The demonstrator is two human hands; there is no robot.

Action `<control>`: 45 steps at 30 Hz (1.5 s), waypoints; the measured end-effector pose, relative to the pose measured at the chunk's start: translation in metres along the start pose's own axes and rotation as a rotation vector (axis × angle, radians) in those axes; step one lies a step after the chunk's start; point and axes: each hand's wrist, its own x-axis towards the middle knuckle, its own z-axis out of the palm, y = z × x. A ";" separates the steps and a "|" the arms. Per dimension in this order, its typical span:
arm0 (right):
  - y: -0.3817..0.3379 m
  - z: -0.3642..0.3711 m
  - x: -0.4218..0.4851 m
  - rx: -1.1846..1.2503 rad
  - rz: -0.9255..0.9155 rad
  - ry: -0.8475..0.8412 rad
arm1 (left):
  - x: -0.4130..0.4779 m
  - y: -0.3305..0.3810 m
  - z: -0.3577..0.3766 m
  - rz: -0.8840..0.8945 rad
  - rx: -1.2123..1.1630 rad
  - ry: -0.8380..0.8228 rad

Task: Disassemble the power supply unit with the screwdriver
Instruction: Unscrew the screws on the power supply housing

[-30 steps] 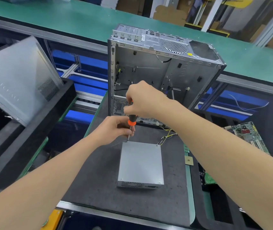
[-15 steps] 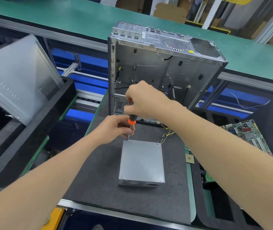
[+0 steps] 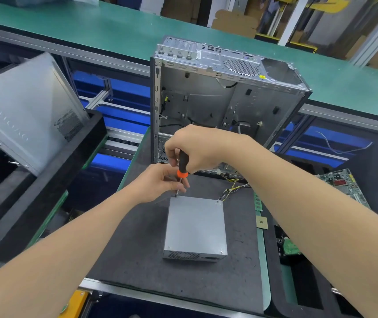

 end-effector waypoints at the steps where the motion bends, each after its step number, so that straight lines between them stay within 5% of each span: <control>1: 0.000 0.000 0.000 -0.015 0.005 0.012 | 0.000 0.000 0.000 0.007 0.003 0.012; 5: -0.006 0.006 0.003 -0.077 0.227 0.223 | 0.000 -0.001 0.004 -0.007 0.009 0.045; 8: -0.011 0.009 0.007 0.029 0.344 0.180 | 0.001 -0.001 0.004 -0.005 0.009 0.039; 18: 0.000 -0.007 0.009 -0.137 -0.112 -0.006 | 0.000 -0.004 0.001 -0.004 -0.049 -0.020; 26: -0.001 -0.007 0.006 -0.170 -0.166 -0.009 | 0.002 -0.005 0.002 -0.002 -0.003 -0.023; 30: -0.009 -0.003 0.007 -0.198 0.193 0.192 | 0.003 -0.007 0.003 -0.015 -0.011 -0.014; 34: -0.017 0.004 0.012 -0.030 0.455 0.127 | 0.003 -0.006 0.002 -0.010 0.013 -0.040; 37: -0.013 0.003 0.010 0.129 0.348 0.065 | 0.002 -0.007 0.002 -0.004 -0.034 -0.035; 45: -0.007 -0.007 0.010 -0.090 -0.016 0.005 | 0.002 -0.005 0.001 -0.001 -0.064 -0.037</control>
